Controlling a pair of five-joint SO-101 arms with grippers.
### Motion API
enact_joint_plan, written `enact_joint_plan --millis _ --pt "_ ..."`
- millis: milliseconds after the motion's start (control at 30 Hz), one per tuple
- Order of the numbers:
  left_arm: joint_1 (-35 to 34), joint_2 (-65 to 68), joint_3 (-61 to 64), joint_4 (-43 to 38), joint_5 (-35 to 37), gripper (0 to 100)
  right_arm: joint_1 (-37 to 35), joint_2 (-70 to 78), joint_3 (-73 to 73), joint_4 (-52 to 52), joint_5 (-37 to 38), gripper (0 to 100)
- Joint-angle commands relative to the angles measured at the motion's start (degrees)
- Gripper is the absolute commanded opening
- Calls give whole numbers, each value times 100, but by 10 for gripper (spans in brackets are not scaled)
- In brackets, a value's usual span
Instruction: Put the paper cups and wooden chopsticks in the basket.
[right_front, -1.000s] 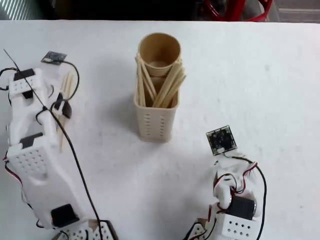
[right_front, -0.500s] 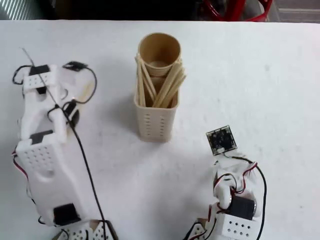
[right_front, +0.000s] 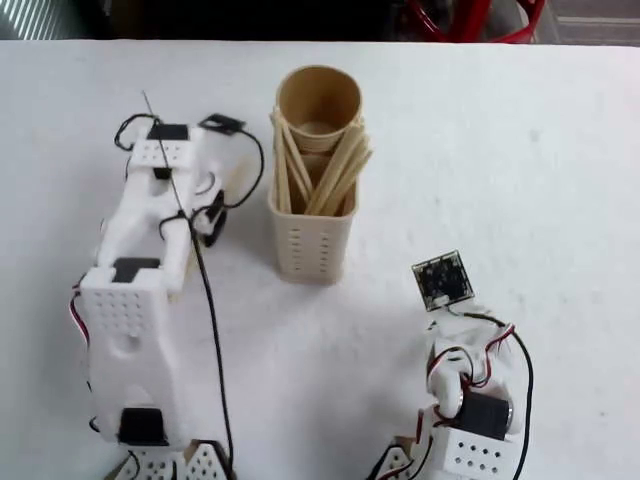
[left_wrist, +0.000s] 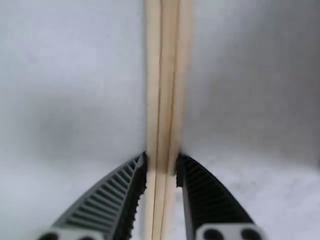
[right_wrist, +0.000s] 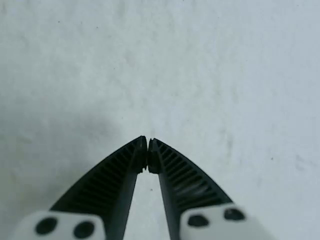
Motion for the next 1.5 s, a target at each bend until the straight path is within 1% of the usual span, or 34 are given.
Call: enact_joint_plan --millis 0,100,200,267,300,367,433,533,633,767,867,1033,1167,1267,1367,1467 --pt "110 -347 -114 -457 993 120 -22 -40 53 -4 0 18" --pt "40 -418 -158 -440 1451 121 -22 -40 53 -4 0 18" --pt "40 -418 -149 -536 1679 127 -22 -40 53 -4 0 18" --pt "48 -418 -105 -624 1688 154 -22 -40 53 -4 0 18" --pt "66 -426 -97 -642 1574 163 -22 -40 53 -4 0 18" --pt "48 -497 -53 -651 1415 164 -22 -40 53 -4 0 18" --pt "-101 -734 141 -809 1433 165 -22 -40 53 -4 0 18" --pt "-374 -1385 844 -1371 1495 165 -22 -40 53 -4 0 18" --pt "-409 -2281 1960 -2084 1292 165 -22 -40 53 -4 0 18" --pt "-4 -3486 3534 -3095 844 165 -22 -40 53 -4 0 18" --pt "224 -3934 4211 -3569 659 165 -22 -40 53 -4 0 18" --pt "242 -3688 4290 -3798 492 165 -22 -40 53 -4 0 18" --pt "224 -3160 3982 -3895 457 165 -22 -40 53 -4 0 18" --pt "127 -2782 3640 -3780 457 165 -22 -40 53 -4 0 18" --pt "-40 -2545 3305 -3464 457 165 -22 -40 53 -4 0 18" --pt "-163 -2404 3121 -3411 457 165 -22 -40 53 -4 0 18"
